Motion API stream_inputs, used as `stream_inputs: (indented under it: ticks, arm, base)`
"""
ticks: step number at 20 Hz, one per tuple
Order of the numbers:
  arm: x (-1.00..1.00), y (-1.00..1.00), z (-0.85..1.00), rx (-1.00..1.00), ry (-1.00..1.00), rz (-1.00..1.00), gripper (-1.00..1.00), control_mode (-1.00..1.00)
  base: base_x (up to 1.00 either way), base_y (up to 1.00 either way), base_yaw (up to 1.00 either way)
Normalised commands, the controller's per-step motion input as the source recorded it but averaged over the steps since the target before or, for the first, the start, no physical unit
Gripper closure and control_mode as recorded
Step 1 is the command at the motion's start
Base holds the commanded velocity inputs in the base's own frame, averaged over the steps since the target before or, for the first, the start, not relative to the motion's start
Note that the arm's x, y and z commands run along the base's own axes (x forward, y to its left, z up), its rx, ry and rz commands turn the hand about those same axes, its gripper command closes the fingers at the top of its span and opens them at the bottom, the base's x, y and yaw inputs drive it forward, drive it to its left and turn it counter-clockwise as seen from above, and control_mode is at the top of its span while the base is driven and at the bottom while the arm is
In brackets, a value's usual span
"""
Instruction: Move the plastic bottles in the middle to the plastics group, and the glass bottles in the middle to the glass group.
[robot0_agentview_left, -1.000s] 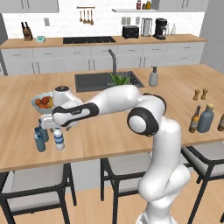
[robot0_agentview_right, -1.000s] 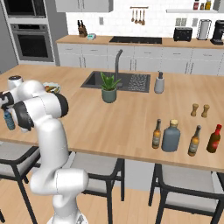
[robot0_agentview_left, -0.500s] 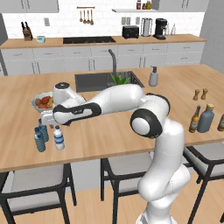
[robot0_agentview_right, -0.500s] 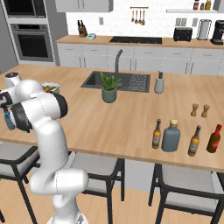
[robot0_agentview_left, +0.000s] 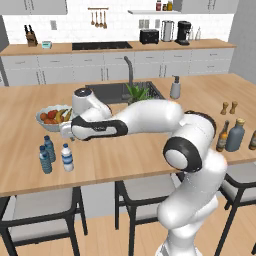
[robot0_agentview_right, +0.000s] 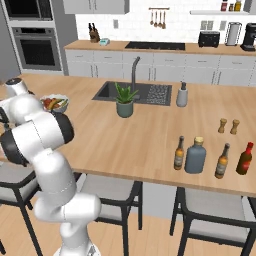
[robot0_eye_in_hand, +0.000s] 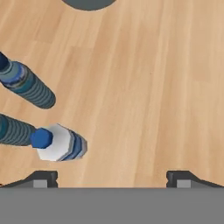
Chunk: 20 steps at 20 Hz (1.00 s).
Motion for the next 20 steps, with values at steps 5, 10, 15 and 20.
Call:
stream_inputs:
  ticks: [5,10,15,20]
  arm:
    - [-0.49,-0.95,-0.01,0.0,-0.02,-0.08,-1.0,-1.0]
    - [-0.33,-1.0,-0.04,0.0,0.03,-0.06,-1.0,-1.0]
    - [-0.26,-1.0,0.08,0.0,0.03,0.0,-1.0,-1.0]
    - [-0.41,-0.97,0.25,0.0,0.0,0.0,-1.0,-1.0]
  base:
    - [0.0,0.0,0.0]
    - [0.0,0.0,0.0]
    - [0.0,0.0,0.0]
    - [0.0,0.0,0.0]
